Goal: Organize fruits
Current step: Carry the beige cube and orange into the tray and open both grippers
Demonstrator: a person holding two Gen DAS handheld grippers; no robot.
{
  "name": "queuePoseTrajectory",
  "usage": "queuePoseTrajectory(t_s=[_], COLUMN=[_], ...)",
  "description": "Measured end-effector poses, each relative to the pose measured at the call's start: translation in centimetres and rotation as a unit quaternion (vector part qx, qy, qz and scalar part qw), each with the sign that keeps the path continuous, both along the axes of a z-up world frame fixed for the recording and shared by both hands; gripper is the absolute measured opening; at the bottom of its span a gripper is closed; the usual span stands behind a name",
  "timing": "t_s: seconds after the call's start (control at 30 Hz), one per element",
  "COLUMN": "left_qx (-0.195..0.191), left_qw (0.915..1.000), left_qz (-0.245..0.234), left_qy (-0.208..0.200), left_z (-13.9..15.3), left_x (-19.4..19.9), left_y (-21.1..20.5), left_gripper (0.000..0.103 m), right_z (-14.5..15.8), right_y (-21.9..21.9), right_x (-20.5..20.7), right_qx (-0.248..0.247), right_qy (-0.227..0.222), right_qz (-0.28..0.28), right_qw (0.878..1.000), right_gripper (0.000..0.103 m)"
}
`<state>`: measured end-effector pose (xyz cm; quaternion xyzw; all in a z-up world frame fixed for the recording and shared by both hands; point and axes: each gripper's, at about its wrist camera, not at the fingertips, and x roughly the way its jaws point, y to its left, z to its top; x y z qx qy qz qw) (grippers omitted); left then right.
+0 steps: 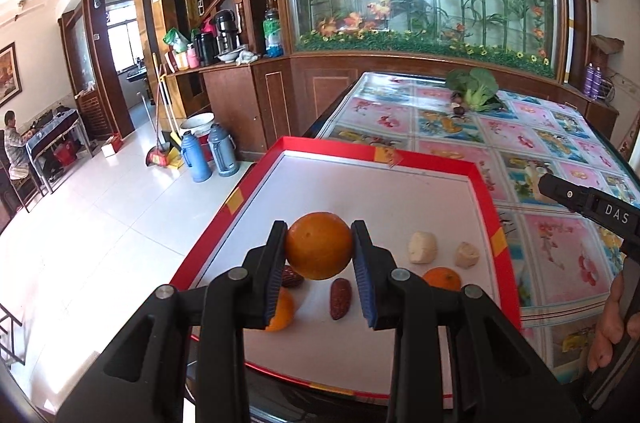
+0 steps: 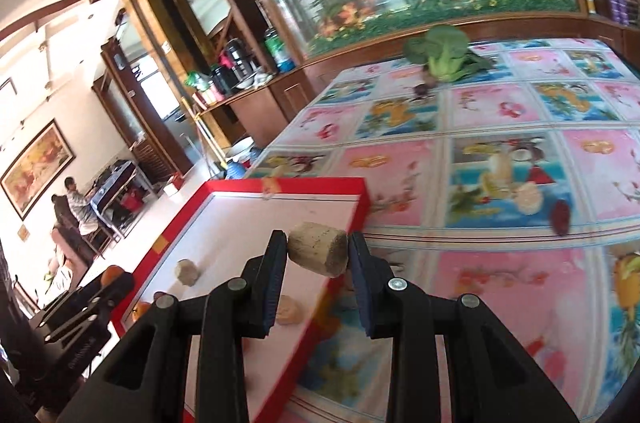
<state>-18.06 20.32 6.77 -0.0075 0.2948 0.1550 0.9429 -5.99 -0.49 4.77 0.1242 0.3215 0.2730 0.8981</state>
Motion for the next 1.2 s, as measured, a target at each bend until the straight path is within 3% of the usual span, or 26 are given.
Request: queuePoseTrajectory(t_s=[0.33, 0.87, 1.2], left_qx=[0.000, 0.002, 0.005], left_qw=[0.9997, 0.9990, 0.9980], left_qz=[0.014, 0.011, 0.010], left_qy=[0.021, 0.043, 0.062], left_z=[-1.4, -2.5, -3.3], left_x=[1.1, 2.8, 3.4], left_y=[1.6, 1.3, 0.8], left_gripper=[0.034, 0.034, 0.034], right_z=[-0.7, -2.5, -2.8], right_y=[2.8, 3.7, 4.5], right_x=[0.3, 1.9, 2.1], right_qx=[0.000, -0.015, -0.032], right_qy=[0.012, 0.087, 0.092], right_qz=[0.034, 0.049, 0.062], right_qw=[0.999, 0.995, 0.993], right_gripper=[0.030, 0.030, 0.030])
